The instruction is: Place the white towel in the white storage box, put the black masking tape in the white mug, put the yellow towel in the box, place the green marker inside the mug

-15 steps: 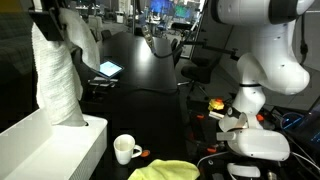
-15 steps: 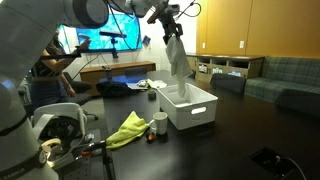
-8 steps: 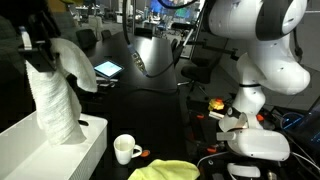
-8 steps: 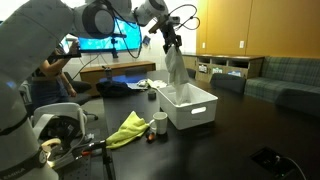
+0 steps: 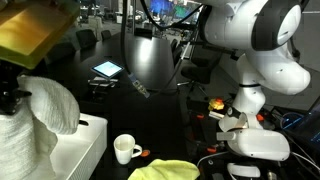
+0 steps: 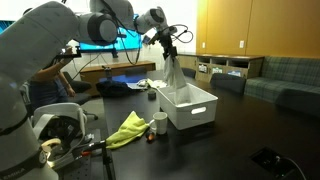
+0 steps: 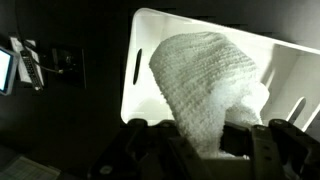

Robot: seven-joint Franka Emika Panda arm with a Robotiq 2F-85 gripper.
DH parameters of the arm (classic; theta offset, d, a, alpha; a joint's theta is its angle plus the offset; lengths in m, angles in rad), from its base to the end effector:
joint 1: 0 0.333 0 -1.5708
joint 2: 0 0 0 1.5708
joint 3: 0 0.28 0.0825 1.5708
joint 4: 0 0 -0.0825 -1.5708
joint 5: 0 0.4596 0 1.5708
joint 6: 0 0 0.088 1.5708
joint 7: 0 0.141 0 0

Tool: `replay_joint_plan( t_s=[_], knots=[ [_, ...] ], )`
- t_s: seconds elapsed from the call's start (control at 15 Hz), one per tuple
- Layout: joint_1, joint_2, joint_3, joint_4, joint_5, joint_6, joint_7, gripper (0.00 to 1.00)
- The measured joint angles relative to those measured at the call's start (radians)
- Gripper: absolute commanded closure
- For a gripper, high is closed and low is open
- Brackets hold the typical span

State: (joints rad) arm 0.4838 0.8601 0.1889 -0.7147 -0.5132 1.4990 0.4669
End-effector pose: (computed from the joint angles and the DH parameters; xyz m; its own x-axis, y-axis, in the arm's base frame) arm 0.7059 0.3904 0.4015 0.9837 0.1442 0.1075 0.0982 -0.9312 0.3512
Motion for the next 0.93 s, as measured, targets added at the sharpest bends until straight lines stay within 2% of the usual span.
replay_joint_plan(
  t_s=[0.4,0.47,0.67,0.93],
  knots=[
    [-0.063,0.055,0.000,0.000,0.080,0.100,0.173,0.97],
    [-0.073,0.062,0.000,-0.001,0.089,0.111,0.187,0.75],
    [-0.101,0.080,0.000,-0.001,0.110,0.140,0.215,0.56],
    [-0.124,0.089,0.001,-0.008,0.116,0.152,0.230,0.26]
  ],
)
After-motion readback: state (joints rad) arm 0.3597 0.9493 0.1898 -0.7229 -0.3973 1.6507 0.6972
